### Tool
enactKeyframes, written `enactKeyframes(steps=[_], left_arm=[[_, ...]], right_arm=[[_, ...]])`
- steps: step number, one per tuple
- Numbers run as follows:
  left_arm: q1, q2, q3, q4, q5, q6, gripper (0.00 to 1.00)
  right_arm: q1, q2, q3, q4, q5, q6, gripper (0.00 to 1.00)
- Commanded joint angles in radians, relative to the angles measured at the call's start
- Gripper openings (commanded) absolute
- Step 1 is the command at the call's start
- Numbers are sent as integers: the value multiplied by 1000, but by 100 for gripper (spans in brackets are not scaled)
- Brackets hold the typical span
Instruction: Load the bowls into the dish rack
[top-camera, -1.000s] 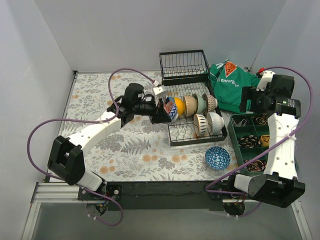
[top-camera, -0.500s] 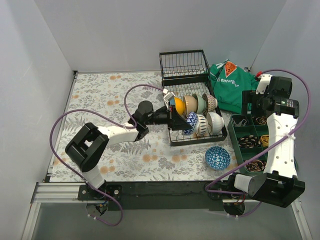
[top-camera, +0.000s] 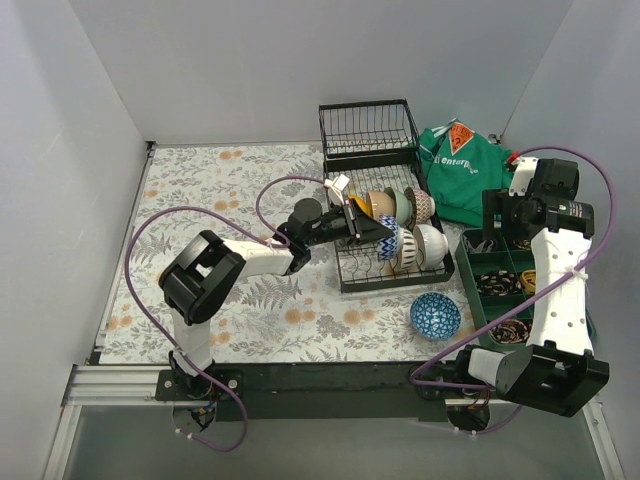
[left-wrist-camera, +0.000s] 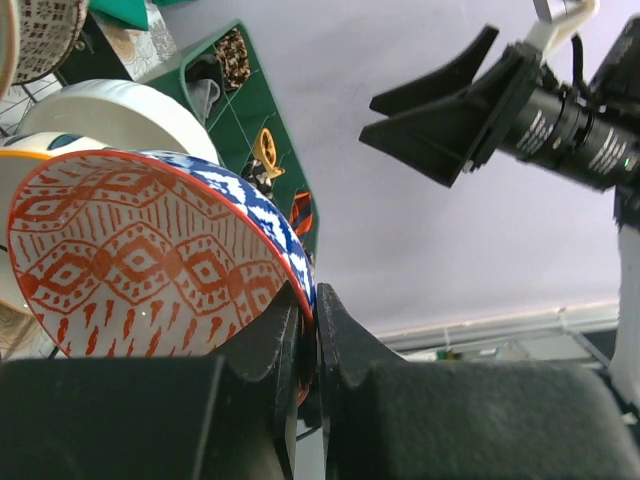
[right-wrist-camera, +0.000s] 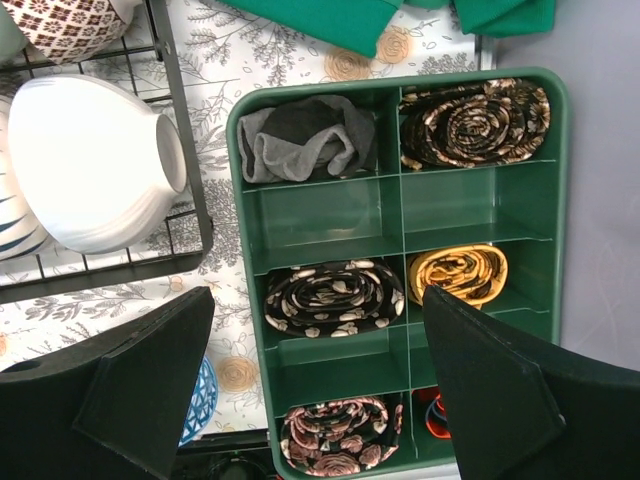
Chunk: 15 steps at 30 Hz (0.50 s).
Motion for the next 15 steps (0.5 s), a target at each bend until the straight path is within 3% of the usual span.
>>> enactKeyframes(steps=[1,6,15], left_arm=[[-8,-8,17,16,-84,-113,0],[-10,1,-26,44,-104,-159,0],[-11,-115,-104,48,-176,-183,0]], right_arm=[[-3,-25,-6,-5,35,-13,94],[-5,-13,-8,-14,37,-19,94],[-5,31,9,-19,37,-28,93]])
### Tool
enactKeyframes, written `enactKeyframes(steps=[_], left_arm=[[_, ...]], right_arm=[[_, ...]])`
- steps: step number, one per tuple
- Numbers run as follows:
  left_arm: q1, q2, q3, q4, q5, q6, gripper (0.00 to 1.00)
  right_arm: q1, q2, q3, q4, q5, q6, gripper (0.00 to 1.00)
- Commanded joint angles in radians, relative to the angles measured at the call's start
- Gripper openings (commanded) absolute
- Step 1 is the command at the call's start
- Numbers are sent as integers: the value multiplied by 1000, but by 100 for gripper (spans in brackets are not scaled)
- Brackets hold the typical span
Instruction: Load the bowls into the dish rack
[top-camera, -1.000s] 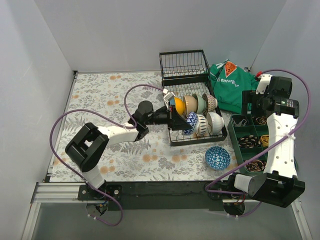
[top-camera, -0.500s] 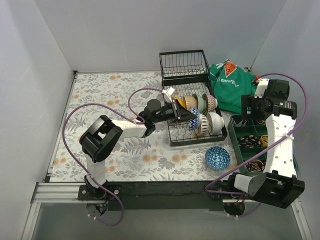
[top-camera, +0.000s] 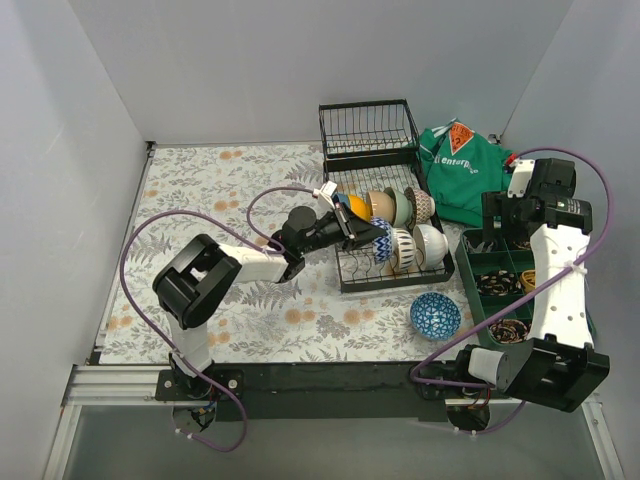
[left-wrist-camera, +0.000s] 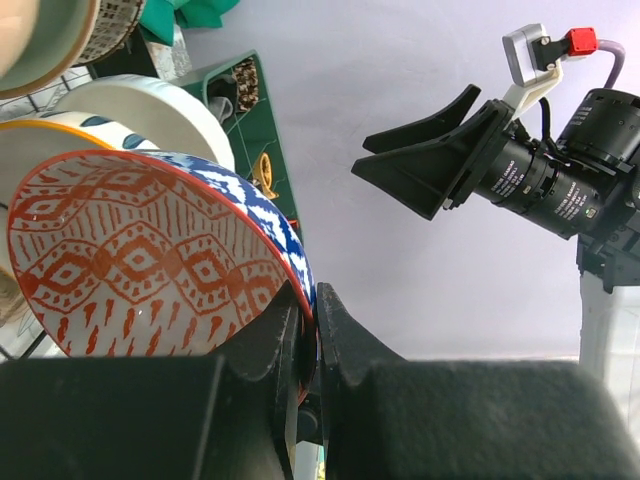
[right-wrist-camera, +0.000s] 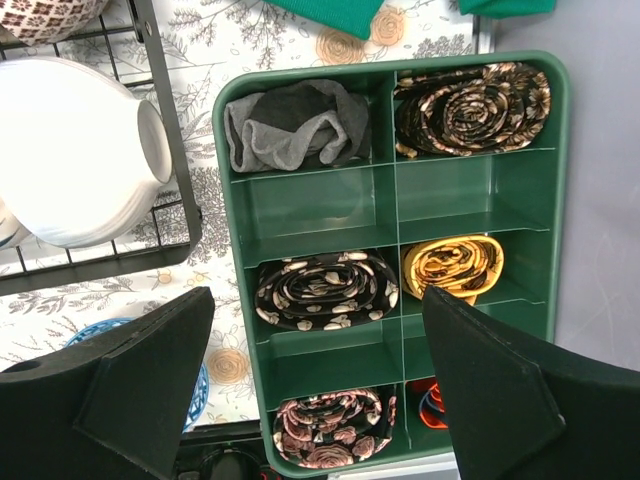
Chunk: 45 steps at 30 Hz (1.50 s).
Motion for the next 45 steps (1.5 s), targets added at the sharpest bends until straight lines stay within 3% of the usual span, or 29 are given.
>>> enactKeyframes(steps=[1,12,22,29,33,34,41,45], left_arm=[[-4,-85,-24,13,-58,-42,0],[16,-34,-55,78,-52,-91,0],[-29,141,-1,217,-11,-92,0],[-33,168,-4,169,-17,-106,0],[-21,130,-15,132,5,-33,40],[-12,119,-16,126,15,-7,45],[57,-48,-59,-76,147,214,53],[97,-132,-39,-282,331,351,55]], right_arm=[[-5,19,9,-1,8,-16,93],[-3,42,31,-5,41,-36,93],[-3,85,58,-6,42,-45,93],[-3,68,32,-5,42,-45,93],[-3,58,14,0,31,-40,93],[-5,55,12,5,28,-36,93],[-3,56,14,12,-16,-16,93],[-5,44,3,29,-67,6,93]])
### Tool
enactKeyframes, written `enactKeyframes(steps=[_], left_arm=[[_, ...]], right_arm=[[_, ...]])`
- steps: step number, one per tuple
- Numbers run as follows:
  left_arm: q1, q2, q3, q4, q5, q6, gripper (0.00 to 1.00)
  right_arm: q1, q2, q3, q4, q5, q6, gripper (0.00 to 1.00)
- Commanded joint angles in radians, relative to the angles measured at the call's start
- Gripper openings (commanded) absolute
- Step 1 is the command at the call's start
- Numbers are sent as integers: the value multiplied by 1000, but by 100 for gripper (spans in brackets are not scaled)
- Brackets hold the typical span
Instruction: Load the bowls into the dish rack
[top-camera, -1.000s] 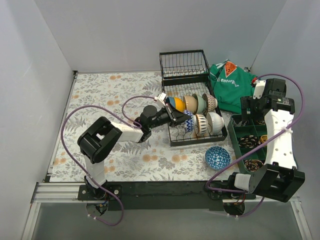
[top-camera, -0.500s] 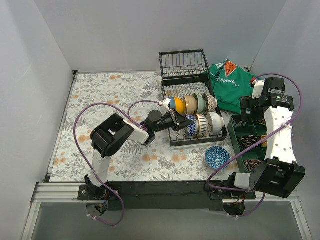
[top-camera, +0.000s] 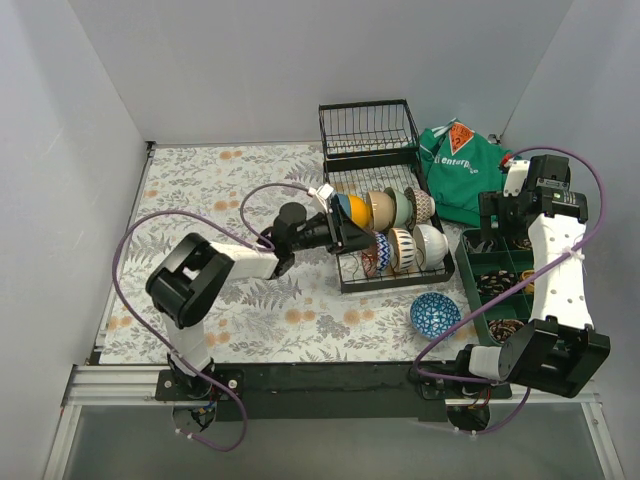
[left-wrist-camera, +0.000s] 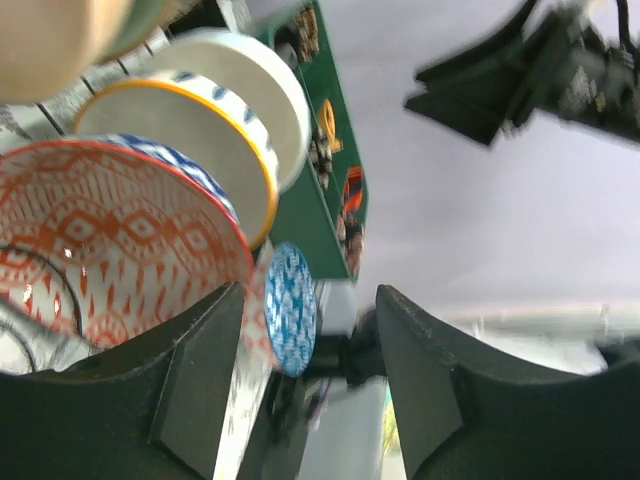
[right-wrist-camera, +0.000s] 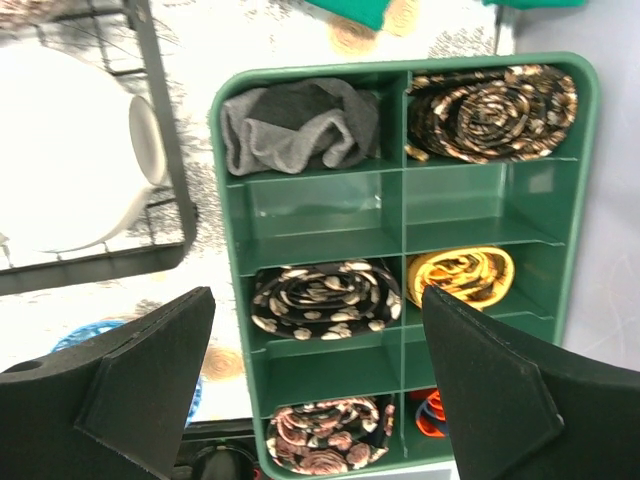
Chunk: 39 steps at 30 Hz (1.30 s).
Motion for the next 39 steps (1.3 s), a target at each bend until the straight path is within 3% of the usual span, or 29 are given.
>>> enactKeyframes(steps=[1,4,5,8,10,11,12,14,16,19,27,39], left_arm=[[49,-150,16,-252,221,209,56],[64,-222,48,-460,289,412,56],[64,-245,65,-575,309,606,56],[38,-313,133,-781,326,924,57],[5,-308,197,-896,358,1245,58],[-11,-296,279,-1024,382,1346,58],[-23,-275,329,-1085,396,1545,58],[-70,-203,410,-1229,398,1695,58],[-119,-117,521,-1298,387,1885,59],[-193,-13,624,-1369,340,2043,59],[-374,161,731,-1411,251,2199,59],[-476,224,716,-1392,200,2211,56]], right_arm=[[-3,-42,-9,33,-70,37,93],[-4,-51,0,39,-104,45,93],[-3,-56,7,41,-115,45,93],[-4,-74,30,56,-121,36,94],[-3,-97,35,68,-121,40,94],[-4,-105,38,70,-121,48,94],[-3,-122,41,68,-121,59,95],[-4,-140,55,65,-121,95,95],[-6,-157,78,53,-122,114,95],[-7,-160,148,36,-129,139,95],[-14,-151,221,-19,-121,122,96],[-15,-180,127,-22,-124,108,96]])
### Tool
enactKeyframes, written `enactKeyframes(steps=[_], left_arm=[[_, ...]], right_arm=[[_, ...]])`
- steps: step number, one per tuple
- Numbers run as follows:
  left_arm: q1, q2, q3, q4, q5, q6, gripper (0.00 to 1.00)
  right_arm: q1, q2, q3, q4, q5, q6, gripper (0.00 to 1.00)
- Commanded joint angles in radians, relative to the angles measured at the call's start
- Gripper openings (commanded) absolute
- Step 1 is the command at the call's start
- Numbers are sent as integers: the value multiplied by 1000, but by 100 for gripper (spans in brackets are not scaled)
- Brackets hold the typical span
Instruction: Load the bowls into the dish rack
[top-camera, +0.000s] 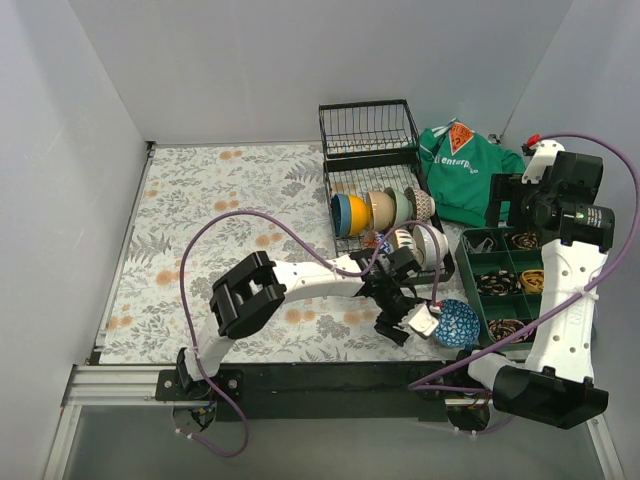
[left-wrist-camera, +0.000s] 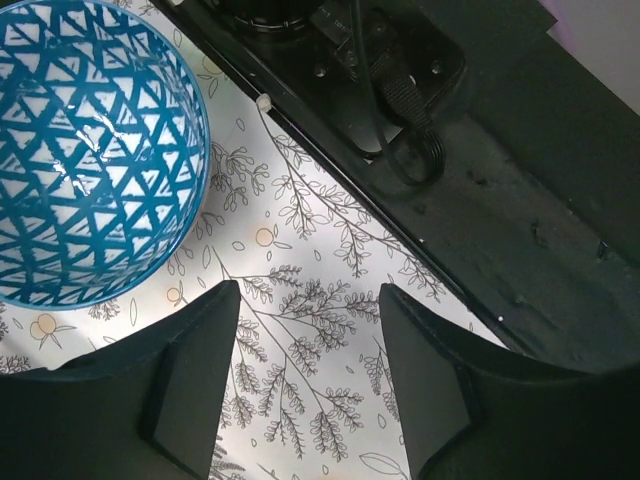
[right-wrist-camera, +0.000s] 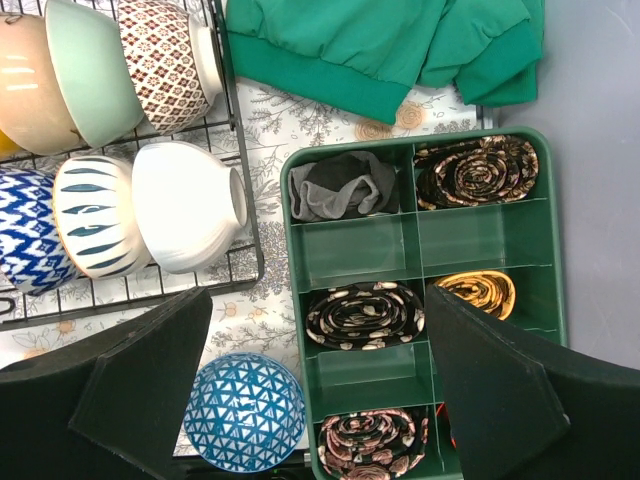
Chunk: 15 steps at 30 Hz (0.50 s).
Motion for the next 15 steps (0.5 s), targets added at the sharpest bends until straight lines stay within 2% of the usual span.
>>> enactKeyframes(steps=[1,4,7,15], left_arm=[[-4,-33,20,4,-37,20,56],[0,-76,-38,-7,-107,55,54],[8,-165,-145,79,-126,69,54],[15,-231,-264,428,-82,49,57]], right_arm=[[-6,-20,-10,5,-8,-8,96],[-5,-13,4,6,-8,-12,96],[-8,-12,8,13,-5,-8,96],[-6,-6,5,20,-3,14,96]])
